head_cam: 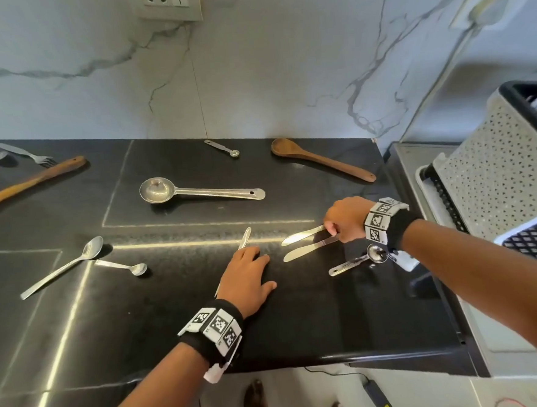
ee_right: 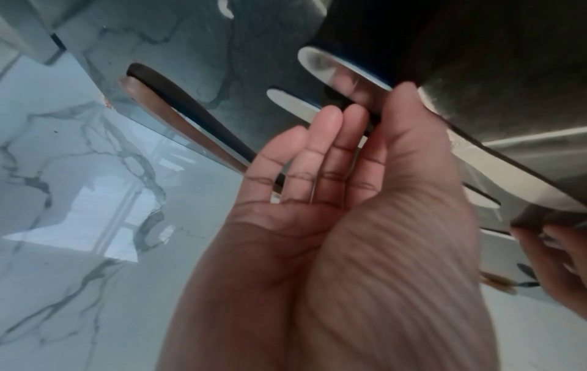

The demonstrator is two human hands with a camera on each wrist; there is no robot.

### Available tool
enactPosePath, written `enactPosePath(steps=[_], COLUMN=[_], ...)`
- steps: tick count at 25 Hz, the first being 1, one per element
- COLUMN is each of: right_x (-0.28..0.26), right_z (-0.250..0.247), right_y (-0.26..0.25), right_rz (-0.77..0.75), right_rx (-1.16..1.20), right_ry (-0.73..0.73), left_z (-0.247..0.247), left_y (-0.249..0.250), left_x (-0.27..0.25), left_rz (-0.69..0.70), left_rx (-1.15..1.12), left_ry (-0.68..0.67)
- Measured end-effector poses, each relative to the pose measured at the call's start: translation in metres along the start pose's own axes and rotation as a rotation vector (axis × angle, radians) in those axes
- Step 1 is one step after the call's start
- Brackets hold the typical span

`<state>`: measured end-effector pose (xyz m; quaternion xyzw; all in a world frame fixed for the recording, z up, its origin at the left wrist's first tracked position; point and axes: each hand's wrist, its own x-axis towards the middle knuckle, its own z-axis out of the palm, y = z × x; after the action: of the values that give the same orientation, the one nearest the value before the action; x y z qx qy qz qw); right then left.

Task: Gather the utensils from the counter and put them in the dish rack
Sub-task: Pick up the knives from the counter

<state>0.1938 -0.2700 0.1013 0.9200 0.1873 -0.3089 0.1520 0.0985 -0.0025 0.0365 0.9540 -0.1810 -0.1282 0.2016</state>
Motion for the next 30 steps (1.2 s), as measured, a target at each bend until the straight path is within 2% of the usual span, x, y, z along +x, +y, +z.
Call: enactPosePath(steps=[4,11,14,16,18,20,24,26,27,30], right_x=[0.006,0.001,-0.006,-0.012,-0.021,-0.034,-0.048,-0.044,-0.039,-0.021], right_z=[-0.006,0.008,0.006,0.005,0.009,0.014,0.025,0.028,0.027,0.018], right_y=[-0.011,-0.010,-0.010,-0.012,-0.019,-0.035,-0.081,-0.085,-0.078,-0.030], right_rz=[-0.001,-0.012,-0.034,-0.027,-0.012,-0.053,-0.277,-0.351,-0.336,-0.164], right_rx=[-0.107,-0.056,0.102,0.381,0.723,1.009,1.270,1.256,1.185,0.787], right_ry=[-0.036,0.035,0.101,0.198,0.304,0.345,0.271,0.263,0.288,0.468], left_z=[-0.002,-0.008,-0.009,-0.011,-0.014,-0.014,-0.015,-0.022,-0.024,-0.026], left_y=[-0.001,0.003,0.001,0.000,0.002,0.007,0.034,0.044,0.047,0.045], left_x=[0.003,0.006,0.004,0.003,0.003,0.003,0.002,-0.002,-0.003,-0.007], left_rz=[0.017,0.026,0.041,0.038,0.003,-0.083,-0.282,-0.378,-0.409,-0.484], left_rx=[0.038,0.201,0.232,0.184,-0.043,-0.437,-1.286,-1.496,-1.550,-1.610], left_ry=[-0.008,-0.041,-0.055,-0.061,-0.033,0.006,0.120,0.158,0.189,0.304])
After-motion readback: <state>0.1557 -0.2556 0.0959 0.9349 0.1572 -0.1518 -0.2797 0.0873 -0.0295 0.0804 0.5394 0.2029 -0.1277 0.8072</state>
